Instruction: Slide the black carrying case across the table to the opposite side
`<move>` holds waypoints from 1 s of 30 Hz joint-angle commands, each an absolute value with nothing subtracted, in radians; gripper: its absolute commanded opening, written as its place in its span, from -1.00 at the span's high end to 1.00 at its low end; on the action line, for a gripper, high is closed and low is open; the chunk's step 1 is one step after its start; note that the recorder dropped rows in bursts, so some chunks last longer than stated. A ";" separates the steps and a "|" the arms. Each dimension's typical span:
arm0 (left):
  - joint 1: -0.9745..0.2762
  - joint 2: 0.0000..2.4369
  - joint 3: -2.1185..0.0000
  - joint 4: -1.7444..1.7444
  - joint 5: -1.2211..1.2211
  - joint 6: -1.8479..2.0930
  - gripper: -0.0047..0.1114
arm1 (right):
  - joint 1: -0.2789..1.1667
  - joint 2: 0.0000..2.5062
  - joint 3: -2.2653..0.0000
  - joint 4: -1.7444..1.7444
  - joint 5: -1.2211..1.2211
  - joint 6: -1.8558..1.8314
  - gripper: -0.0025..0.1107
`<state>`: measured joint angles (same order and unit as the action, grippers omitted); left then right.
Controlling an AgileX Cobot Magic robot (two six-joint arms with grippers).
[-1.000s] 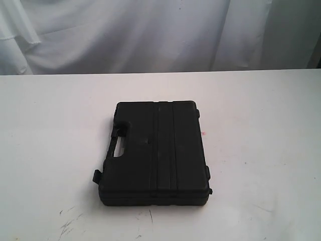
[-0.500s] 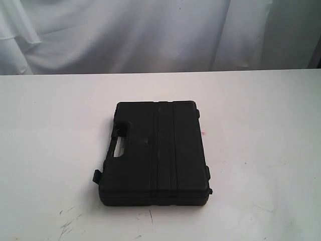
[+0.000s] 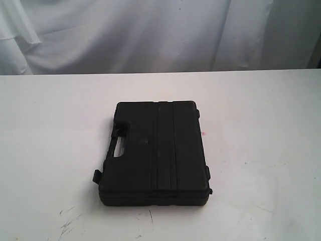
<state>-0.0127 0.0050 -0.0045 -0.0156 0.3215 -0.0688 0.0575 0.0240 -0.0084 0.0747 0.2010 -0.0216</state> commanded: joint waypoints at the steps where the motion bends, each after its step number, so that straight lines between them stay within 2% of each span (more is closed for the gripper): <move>1: -0.010 0.000 0.000 -0.016 0.314 -0.070 0.92 | 0.057 0.000 0.000 0.069 0.233 0.000 0.96; 7: -0.010 0.000 0.000 -0.016 0.314 -0.070 0.92 | 0.057 0.000 0.000 0.069 0.336 -0.013 0.96; 30: -0.010 0.000 0.000 -0.016 0.314 -0.070 0.92 | 0.057 0.000 0.000 0.069 0.346 -0.026 0.96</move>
